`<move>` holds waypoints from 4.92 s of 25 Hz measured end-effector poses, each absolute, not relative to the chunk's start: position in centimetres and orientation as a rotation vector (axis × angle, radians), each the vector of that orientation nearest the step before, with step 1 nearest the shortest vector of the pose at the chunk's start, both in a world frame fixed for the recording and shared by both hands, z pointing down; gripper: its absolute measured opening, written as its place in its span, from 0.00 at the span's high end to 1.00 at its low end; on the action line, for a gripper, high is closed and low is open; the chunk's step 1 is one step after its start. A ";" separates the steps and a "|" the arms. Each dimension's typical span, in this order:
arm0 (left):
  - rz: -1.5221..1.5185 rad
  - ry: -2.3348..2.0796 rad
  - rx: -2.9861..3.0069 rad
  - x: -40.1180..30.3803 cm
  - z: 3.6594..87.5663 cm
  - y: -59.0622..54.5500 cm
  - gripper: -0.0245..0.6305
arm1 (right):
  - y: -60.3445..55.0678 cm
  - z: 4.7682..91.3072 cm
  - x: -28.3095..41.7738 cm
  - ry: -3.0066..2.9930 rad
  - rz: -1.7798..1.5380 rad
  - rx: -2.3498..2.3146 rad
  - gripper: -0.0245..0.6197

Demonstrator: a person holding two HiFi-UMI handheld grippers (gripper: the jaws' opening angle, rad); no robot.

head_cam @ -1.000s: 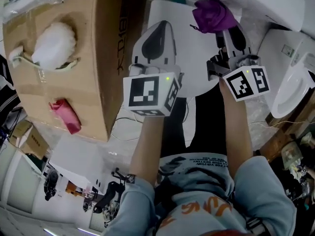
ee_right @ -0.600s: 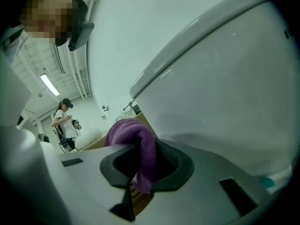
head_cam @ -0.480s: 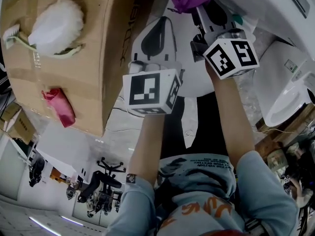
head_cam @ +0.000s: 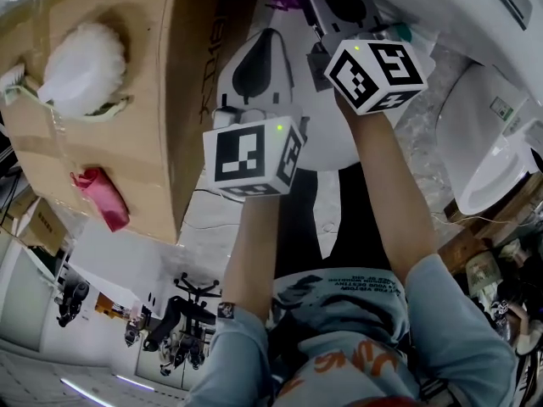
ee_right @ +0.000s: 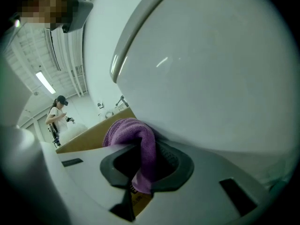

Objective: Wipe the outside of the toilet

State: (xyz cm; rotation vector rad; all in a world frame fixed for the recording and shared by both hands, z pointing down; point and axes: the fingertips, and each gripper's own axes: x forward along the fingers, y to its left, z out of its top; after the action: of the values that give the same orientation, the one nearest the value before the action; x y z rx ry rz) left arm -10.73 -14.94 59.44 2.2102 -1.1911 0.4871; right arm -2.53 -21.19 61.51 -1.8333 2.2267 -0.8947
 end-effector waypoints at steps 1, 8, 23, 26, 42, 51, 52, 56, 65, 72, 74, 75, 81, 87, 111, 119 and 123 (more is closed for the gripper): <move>0.498 -1.192 2.208 -10.7 59.7 -14.9 0.93 | -21.1 61.5 -2.3 2.214 -0.897 -1.840 0.85; 0.502 -1.186 2.194 -10.6 59.7 -14.1 0.93 | -19.6 62.0 -0.4 2.166 -0.908 -1.892 0.85; 0.585 -1.063 2.269 -6.6 59.9 -11.3 0.93 | -15.2 61.8 4.6 2.066 -0.901 -2.003 0.85; 0.596 -1.035 2.281 -5.6 59.8 -10.7 0.93 | -14.2 61.7 5.7 2.049 -0.899 -2.027 0.85; 0.658 -0.910 2.372 1.5 59.8 -6.8 0.93 | -7.4 61.7 13.9 1.990 -0.829 -2.188 0.85; 0.687 -0.797 2.406 6.8 60.4 -4.6 0.93 | -3.4 62.6 19.6 1.881 -0.842 -2.297 0.85; 0.696 -0.786 2.407 7.2 60.6 -4.5 0.93 | -3.0 62.8 20.2 1.867 -0.847 -2.309 0.85; 0.713 -0.745 2.410 8.4 61.1 -4.1 0.93 | -1.3 63.6 22.2 1.817 -0.867 -2.367 0.85; 0.706 -0.833 2.341 5.2 62.6 -6.0 0.93 | -1.1 64.2 19.5 1.993 -0.865 -2.375 0.85; 0.673 -0.989 2.241 -1.2 63.4 -8.6 0.93 | -6.0 64.4 9.1 2.339 -0.901 -2.113 0.85; 0.661 -1.045 2.204 -3.1 63.5 -9.1 0.93 | -7.7 64.0 6.0 2.471 -0.866 -2.020 0.85; 0.657 -1.072 2.184 -4.2 63.6 -9.4 0.93 | -8.6 63.7 4.5 2.540 -0.840 -1.975 0.85; 0.623 -1.216 2.077 -9.8 63.8 -10.4 0.93 | -13.3 63.5 -2.1 2.862 -0.677 -1.816 0.85; 0.592 -1.276 2.014 -12.6 64.1 -10.8 0.93 | -17.8 64.6 -5.5 3.137 -0.368 -1.831 0.85; 0.613 -1.164 2.063 -10.0 64.6 -11.6 0.93 | -18.7 73.1 -3.2 3.513 -0.212 -2.003 0.86; 0.633 -1.095 2.089 -8.2 64.4 -10.4 0.93 | -16.8 73.2 -0.7 3.534 -0.272 -2.059 0.87; 0.650 -1.071 2.095 -7.2 64.6 -9.8 0.93 | -15.8 73.3 0.6 3.528 -0.291 -2.092 0.87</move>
State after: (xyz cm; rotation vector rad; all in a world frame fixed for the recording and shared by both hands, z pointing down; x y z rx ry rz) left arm -7.25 -9.85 64.57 2.0955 -1.0707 0.6503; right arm 0.64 -15.85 73.29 -2.0924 3.5283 -0.2909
